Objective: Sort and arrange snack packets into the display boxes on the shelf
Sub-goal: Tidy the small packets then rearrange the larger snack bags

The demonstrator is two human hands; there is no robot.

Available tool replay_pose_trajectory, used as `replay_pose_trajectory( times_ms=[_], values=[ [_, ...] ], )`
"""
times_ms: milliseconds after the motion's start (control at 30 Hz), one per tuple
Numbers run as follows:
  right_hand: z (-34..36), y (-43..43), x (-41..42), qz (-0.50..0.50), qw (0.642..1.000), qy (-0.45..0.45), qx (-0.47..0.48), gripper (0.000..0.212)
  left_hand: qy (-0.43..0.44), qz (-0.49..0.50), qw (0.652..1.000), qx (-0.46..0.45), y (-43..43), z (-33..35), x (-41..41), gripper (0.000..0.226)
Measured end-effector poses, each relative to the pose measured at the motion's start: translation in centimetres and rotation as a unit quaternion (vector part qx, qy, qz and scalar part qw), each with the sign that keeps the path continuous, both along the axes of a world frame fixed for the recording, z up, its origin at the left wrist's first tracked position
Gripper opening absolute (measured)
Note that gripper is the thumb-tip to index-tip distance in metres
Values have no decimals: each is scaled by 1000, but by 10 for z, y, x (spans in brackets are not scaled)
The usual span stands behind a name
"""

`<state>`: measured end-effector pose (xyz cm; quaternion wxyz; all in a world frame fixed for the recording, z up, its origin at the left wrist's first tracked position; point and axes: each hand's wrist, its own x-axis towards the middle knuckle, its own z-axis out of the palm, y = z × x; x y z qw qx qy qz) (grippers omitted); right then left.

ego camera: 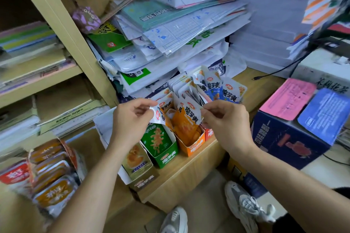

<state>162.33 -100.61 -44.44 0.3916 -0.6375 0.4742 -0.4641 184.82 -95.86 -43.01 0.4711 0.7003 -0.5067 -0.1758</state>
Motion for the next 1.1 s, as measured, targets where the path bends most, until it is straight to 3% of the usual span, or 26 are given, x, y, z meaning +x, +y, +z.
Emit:
replay_pose_trajectory(
  times_ms=[133,267,467,600,767,900,1100],
  values=[
    [3,-5,3,-9,1000,-14,2,18,-31,-16,999,-18,-3,0,7,39],
    [6,-12,-3,-22,1000,-17,6,12,-132,-50,990,23,-1,-1,25,46],
    [1,-14,-8,1,999,7,32,6,-203,-70,976,-21,-2,0,26,20],
    [4,-17,-10,1,999,-12,31,7,-133,-58,987,-65,-7,3,11,5],
    [19,-26,-16,-30,995,-91,1,6,-67,-43,993,-88,-12,6,-2,19],
    [22,-30,-16,3,996,-94,1,10,-8,-52,996,-74,-12,9,-8,26],
    [23,-32,2,81,993,-82,-11,4,-34,-100,991,-88,-8,6,-21,24]
  ],
)
